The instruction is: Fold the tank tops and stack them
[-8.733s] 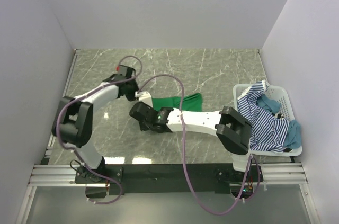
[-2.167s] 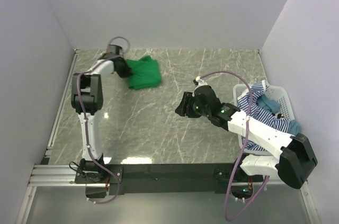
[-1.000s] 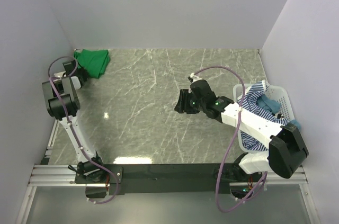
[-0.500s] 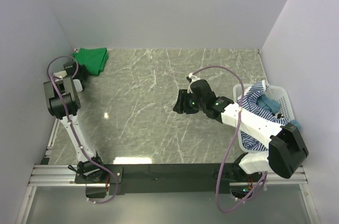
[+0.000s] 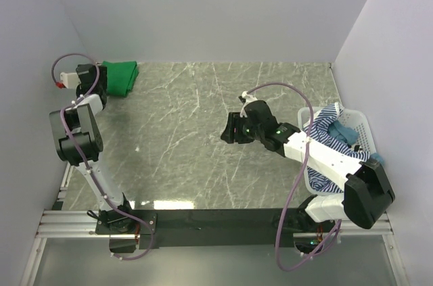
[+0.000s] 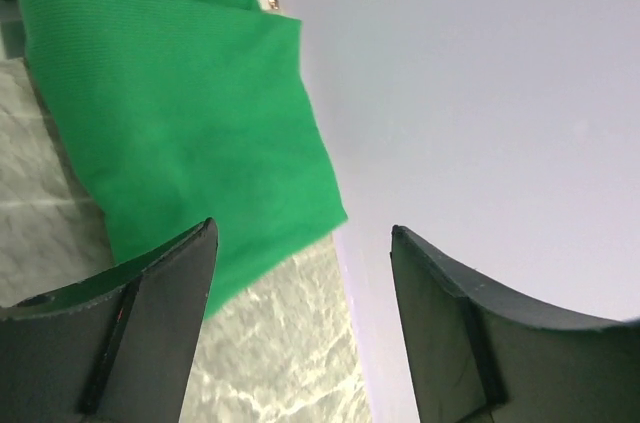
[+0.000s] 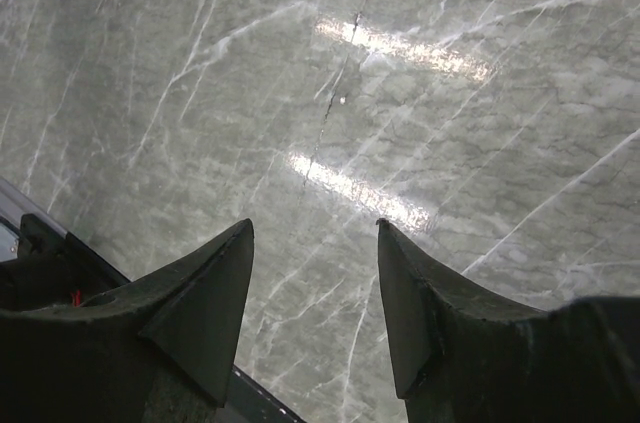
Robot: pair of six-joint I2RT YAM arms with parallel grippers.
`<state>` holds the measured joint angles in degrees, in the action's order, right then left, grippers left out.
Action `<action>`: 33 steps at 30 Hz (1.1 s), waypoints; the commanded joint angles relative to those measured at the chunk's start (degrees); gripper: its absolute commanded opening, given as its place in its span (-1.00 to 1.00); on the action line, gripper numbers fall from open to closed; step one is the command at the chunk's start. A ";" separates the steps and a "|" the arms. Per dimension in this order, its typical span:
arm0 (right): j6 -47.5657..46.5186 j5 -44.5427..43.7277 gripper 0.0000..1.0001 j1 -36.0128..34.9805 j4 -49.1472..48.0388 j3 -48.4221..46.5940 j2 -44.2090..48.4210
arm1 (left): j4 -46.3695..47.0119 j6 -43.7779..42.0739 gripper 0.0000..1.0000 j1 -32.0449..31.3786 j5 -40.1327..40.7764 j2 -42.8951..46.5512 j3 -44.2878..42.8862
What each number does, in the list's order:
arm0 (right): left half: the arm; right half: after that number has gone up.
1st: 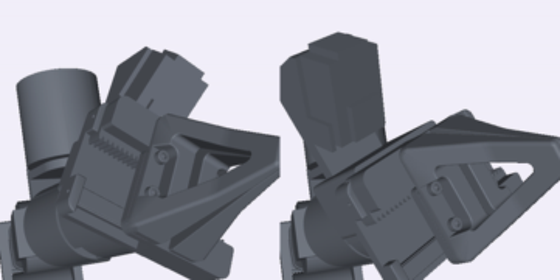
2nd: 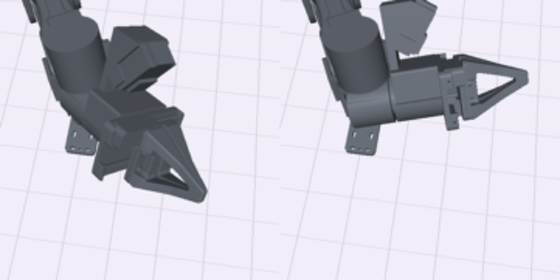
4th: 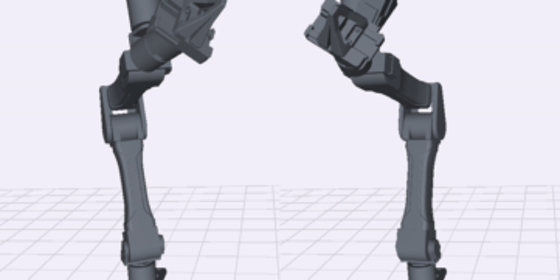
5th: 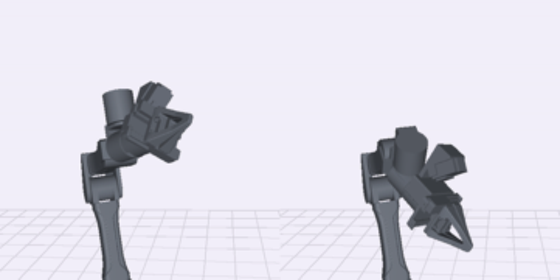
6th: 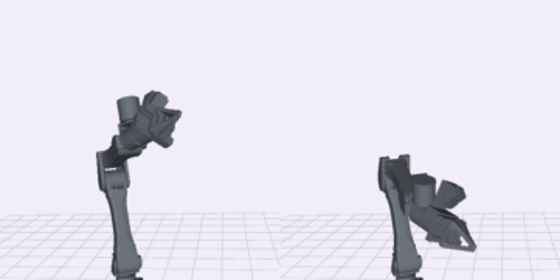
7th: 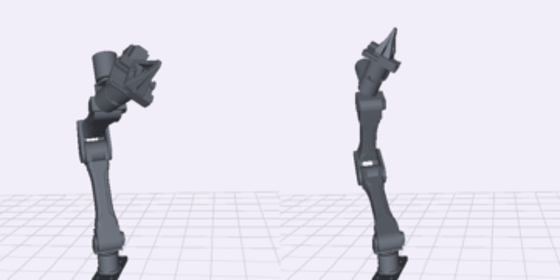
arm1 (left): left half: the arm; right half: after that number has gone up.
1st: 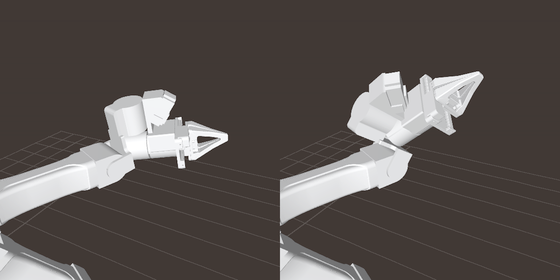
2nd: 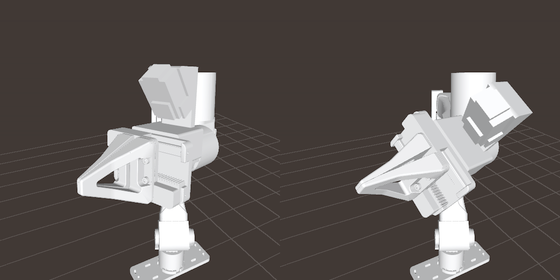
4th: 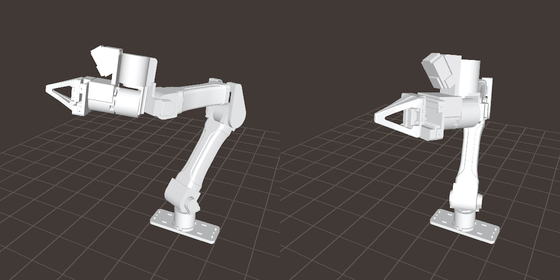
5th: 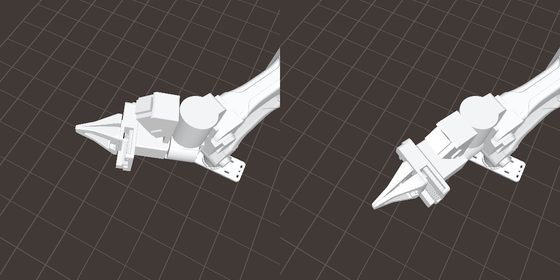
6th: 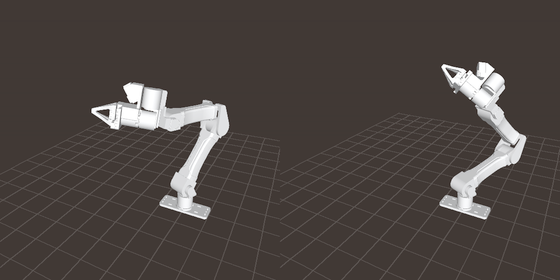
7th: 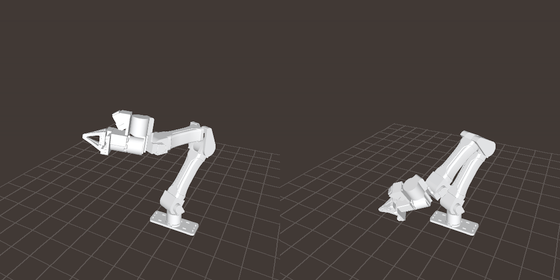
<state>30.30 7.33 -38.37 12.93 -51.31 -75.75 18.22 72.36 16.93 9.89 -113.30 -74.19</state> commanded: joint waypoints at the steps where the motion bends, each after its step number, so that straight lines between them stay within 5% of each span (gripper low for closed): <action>1: -1.12 1.28 0.20 0.84 -1.85 -0.37 2.09 | -3.89 -3.89 0.51 -0.67 1.19 4.13 1.50; 10: -0.25 0.67 0.22 2.42 -1.59 1.03 5.43 | -10.91 -10.30 0.50 -8.65 -3.47 13.53 4.66; 20: 0.02 -0.74 0.25 5.50 -0.19 2.00 9.56 | -25.85 -23.39 0.50 -37.81 -2.87 31.37 11.79; 33: 2.56 -7.25 0.31 7.26 0.52 7.01 16.42 | -38.17 -26.74 0.49 -56.21 -3.30 51.06 21.54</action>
<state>31.46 2.31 -31.57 15.00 -45.98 -60.40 -16.12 47.75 -36.82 5.72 -65.54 -54.85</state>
